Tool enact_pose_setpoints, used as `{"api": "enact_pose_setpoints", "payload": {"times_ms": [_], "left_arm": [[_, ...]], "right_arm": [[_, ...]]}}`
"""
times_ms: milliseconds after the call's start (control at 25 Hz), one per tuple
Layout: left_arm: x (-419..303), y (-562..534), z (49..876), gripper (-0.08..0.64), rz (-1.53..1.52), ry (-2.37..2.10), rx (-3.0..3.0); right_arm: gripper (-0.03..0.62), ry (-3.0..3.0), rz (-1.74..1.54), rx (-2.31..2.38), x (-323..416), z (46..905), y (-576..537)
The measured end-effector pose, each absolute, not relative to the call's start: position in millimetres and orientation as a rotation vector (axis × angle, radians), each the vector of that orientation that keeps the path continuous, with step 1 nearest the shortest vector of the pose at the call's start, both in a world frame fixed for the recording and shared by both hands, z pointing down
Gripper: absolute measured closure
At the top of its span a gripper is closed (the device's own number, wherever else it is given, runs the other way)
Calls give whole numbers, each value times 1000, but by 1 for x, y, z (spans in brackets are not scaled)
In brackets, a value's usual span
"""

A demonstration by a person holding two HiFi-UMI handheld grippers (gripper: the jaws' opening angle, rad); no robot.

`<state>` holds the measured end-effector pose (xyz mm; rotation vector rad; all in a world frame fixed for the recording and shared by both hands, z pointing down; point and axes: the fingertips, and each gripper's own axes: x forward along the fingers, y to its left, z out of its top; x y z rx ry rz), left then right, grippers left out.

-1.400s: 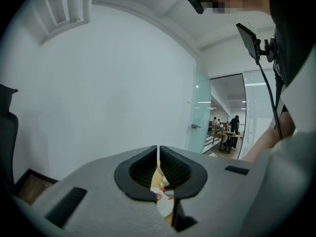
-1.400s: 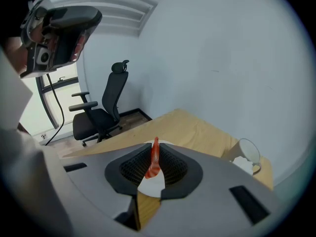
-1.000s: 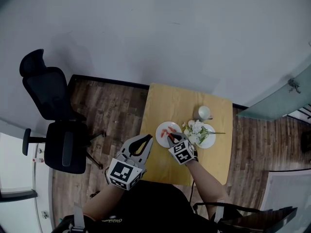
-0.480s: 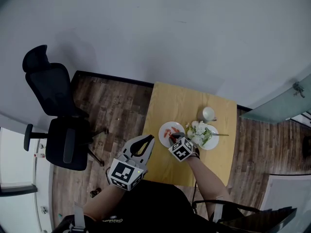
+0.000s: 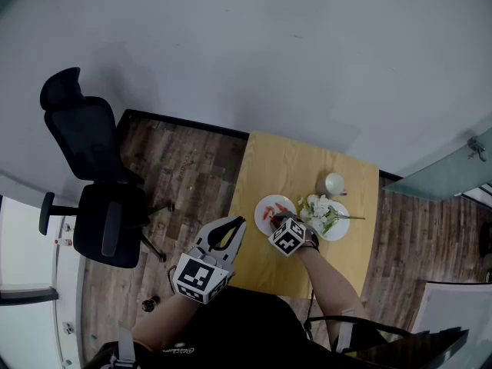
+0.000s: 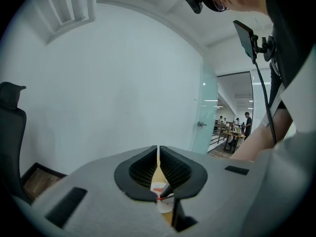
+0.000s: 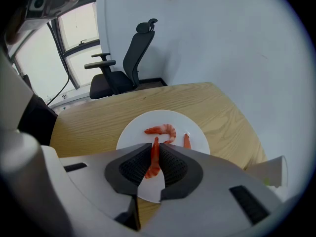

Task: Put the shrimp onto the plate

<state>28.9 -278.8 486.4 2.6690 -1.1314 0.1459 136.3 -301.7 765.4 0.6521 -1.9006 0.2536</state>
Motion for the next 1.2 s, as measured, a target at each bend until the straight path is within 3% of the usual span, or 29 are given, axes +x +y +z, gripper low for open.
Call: {"api": "enact_pose_setpoints", "payload": {"times_ms": [1200], "left_arm": [[17, -277, 483, 540, 136, -1160, 2658]], "right_arm": [[537, -1799, 298, 518, 136, 770, -309]]}}
